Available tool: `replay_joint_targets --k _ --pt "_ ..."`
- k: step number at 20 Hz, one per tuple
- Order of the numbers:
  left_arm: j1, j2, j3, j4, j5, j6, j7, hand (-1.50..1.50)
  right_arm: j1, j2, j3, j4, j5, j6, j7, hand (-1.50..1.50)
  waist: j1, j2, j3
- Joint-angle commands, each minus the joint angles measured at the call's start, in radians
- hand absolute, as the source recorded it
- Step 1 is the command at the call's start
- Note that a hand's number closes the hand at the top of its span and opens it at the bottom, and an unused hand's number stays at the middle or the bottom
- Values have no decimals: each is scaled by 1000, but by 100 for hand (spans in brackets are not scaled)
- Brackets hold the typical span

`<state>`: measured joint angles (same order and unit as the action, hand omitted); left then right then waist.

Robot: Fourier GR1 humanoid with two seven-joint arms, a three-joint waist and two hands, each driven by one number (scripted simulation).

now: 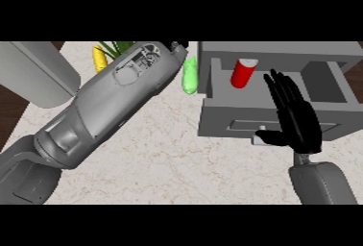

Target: Pick up the can, place it into the drawer and close the drawer

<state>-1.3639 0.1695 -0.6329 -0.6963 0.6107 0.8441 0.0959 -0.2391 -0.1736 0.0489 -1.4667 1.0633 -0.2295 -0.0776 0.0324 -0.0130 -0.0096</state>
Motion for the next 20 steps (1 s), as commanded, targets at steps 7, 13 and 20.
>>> replay_joint_targets --k 7,13,20 --pt "110 169 -27 -238 -44 -24 128 -150 -188 18 -74 377 69 -150 -25 -150 27 13 11" --pt "166 233 -4 -317 -39 -57 153 -150 -284 57 -92 553 158 -296 -1 -150 34 20 11" --pt "228 277 -5 -409 -62 -55 194 -150 -515 30 -183 797 159 -387 0 -150 45 24 12"
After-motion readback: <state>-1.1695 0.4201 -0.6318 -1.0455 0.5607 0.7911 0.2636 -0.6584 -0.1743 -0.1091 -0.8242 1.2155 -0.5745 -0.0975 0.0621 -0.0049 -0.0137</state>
